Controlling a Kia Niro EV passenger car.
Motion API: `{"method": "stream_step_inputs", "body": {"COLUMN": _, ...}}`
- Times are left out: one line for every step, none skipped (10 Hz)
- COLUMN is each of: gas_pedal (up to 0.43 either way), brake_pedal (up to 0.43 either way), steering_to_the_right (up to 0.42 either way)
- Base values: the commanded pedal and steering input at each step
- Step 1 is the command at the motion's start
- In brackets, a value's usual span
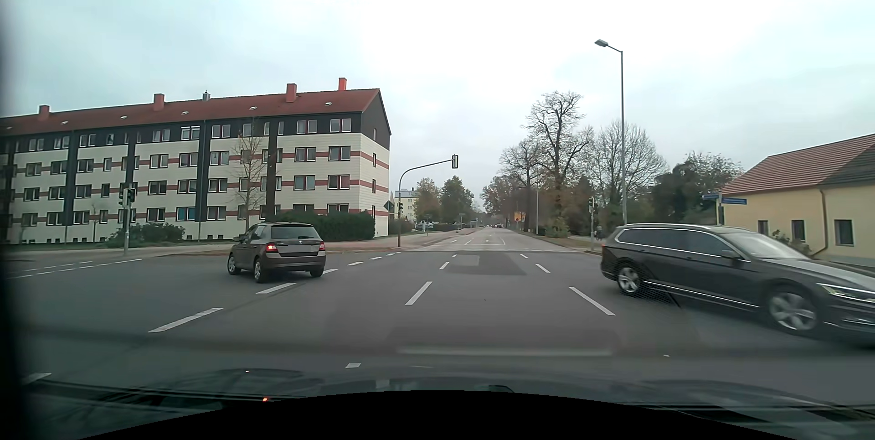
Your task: Follow the waypoints while adhering to traffic rules and regulations
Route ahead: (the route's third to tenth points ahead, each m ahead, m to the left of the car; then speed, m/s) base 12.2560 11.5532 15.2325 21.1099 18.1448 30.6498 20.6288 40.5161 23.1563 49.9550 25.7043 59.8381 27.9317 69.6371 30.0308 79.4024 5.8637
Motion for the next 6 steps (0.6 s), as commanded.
{"method": "stream_step_inputs", "body": {"gas_pedal": 0.138, "brake_pedal": 0.0, "steering_to_the_right": -0.168}}
{"method": "stream_step_inputs", "body": {"gas_pedal": 0.138, "brake_pedal": 0.0, "steering_to_the_right": -0.188}}
{"method": "stream_step_inputs", "body": {"gas_pedal": 0.138, "brake_pedal": 0.0, "steering_to_the_right": -0.205}}
{"method": "stream_step_inputs", "body": {"gas_pedal": 0.138, "brake_pedal": 0.0, "steering_to_the_right": -0.223}}
{"method": "stream_step_inputs", "body": {"gas_pedal": 0.138, "brake_pedal": 0.0, "steering_to_the_right": -0.237}}
{"method": "stream_step_inputs", "body": {"gas_pedal": 0.138, "brake_pedal": 0.0, "steering_to_the_right": -0.248}}
